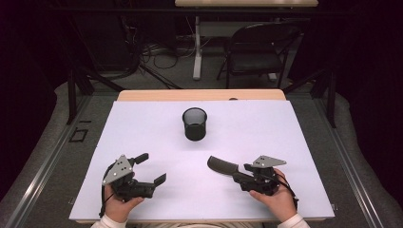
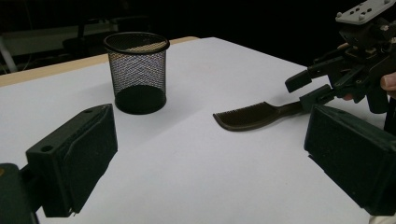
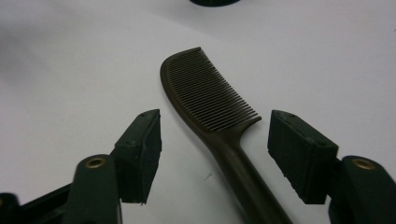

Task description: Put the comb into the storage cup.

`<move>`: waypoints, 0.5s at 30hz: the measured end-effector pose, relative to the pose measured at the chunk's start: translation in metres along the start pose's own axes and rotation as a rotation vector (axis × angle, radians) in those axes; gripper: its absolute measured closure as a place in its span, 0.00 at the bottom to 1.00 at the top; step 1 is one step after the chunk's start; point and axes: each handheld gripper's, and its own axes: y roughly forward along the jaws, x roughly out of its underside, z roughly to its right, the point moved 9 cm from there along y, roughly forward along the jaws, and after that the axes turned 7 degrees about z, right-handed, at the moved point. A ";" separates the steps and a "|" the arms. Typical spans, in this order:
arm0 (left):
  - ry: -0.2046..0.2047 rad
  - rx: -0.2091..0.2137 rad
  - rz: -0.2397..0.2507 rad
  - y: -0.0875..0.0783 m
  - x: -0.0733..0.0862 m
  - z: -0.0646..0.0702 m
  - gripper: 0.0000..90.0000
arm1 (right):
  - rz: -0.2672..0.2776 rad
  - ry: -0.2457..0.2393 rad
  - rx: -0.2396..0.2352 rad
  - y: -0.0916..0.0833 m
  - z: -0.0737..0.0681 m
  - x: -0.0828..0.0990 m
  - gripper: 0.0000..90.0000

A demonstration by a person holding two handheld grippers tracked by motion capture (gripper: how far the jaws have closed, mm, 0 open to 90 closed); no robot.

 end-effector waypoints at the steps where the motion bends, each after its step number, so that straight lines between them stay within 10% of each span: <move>1: 0.000 0.000 0.000 0.000 0.000 0.000 0.03 | 0.004 -0.009 0.002 0.000 0.000 -0.001 0.38; 15: -0.008 -0.004 0.000 0.000 0.000 -0.002 0.03 | 0.002 -0.003 -0.093 -0.004 -0.009 -0.009 0.32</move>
